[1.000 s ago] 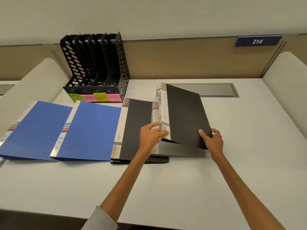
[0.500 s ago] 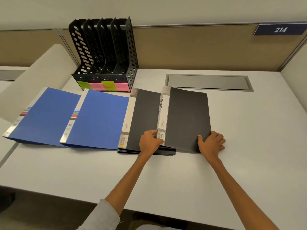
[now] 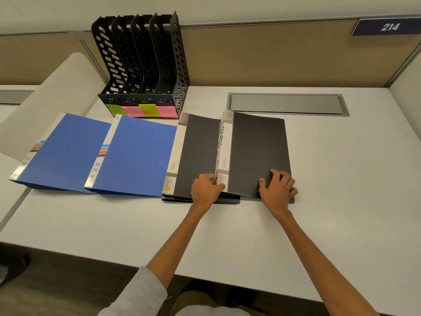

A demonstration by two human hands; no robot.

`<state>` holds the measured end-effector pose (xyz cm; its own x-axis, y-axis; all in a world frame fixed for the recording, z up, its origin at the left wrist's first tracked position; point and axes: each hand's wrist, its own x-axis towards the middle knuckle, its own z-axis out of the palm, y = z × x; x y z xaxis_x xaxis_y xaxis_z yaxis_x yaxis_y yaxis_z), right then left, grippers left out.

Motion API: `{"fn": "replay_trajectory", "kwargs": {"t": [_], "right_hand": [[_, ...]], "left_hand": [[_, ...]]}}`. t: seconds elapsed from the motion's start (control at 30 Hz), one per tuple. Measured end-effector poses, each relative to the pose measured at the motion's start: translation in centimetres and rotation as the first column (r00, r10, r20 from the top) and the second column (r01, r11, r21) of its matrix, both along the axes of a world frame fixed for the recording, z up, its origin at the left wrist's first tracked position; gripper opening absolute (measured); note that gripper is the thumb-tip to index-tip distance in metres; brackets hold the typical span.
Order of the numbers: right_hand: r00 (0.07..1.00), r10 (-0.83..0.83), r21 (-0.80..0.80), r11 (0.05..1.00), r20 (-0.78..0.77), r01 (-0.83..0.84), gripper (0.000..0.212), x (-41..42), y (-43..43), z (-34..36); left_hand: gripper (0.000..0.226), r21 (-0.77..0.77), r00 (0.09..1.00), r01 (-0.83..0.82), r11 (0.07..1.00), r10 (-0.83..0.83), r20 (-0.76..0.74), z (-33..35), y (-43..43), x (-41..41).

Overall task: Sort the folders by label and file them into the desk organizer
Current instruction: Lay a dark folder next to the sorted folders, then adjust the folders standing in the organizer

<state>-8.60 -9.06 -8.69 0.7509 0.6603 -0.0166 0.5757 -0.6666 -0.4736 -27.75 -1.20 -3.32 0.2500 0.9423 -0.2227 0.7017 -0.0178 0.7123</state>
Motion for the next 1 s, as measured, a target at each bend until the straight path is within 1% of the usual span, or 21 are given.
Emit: {"fn": "replay_trajectory", "kwargs": {"t": [0.2, 0.37, 0.47, 0.57, 0.77, 0.87, 1.0], "right_hand": [[0.997, 0.064, 0.017, 0.998, -0.032, -0.064, 0.044, -0.9, 0.5, 0.5], [0.998, 0.031, 0.044, 0.999, -0.06, -0.028, 0.047, -2.2, 0.3, 1.7], [0.999, 0.022, 0.065, 0.998, -0.046, -0.019, 0.049, -2.9, 0.5, 2.7], [0.998, 0.015, 0.11, 0.994, -0.067, -0.008, 0.052, -4.2, 1.0, 3.9], [0.996, 0.043, 0.159, 0.987, -0.077, -0.03, 0.053, -9.0, 2.2, 5.4], [0.994, 0.078, 0.191, 0.98, -0.077, -0.062, 0.051, -12.2, 2.5, 5.7], [0.989, 0.135, 0.223, 0.967, -0.056, -0.119, 0.05, -17.2, 3.0, 6.1]], "left_hand": [[0.036, 0.047, 0.998, -0.038, 0.998, 0.035, 0.056, -0.1, -0.6, -0.5], [0.027, 0.097, 0.993, -0.029, 0.995, 0.017, 0.121, 0.5, -0.1, -0.8], [0.026, 0.133, 0.987, -0.027, 0.991, 0.006, 0.16, 1.5, 0.3, -0.9], [0.025, 0.156, 0.98, -0.027, 0.987, -0.005, 0.199, 2.5, 0.6, -1.8], [0.025, 0.148, 0.957, -0.066, 0.987, 0.02, 0.291, 3.1, 1.0, -6.5], [0.026, 0.167, 0.964, -0.096, 0.981, 0.049, 0.263, 3.4, 1.1, -9.8], [0.028, 0.268, 0.969, -0.168, 0.949, 0.109, 0.222, 3.8, 1.1, -15.0]]}}
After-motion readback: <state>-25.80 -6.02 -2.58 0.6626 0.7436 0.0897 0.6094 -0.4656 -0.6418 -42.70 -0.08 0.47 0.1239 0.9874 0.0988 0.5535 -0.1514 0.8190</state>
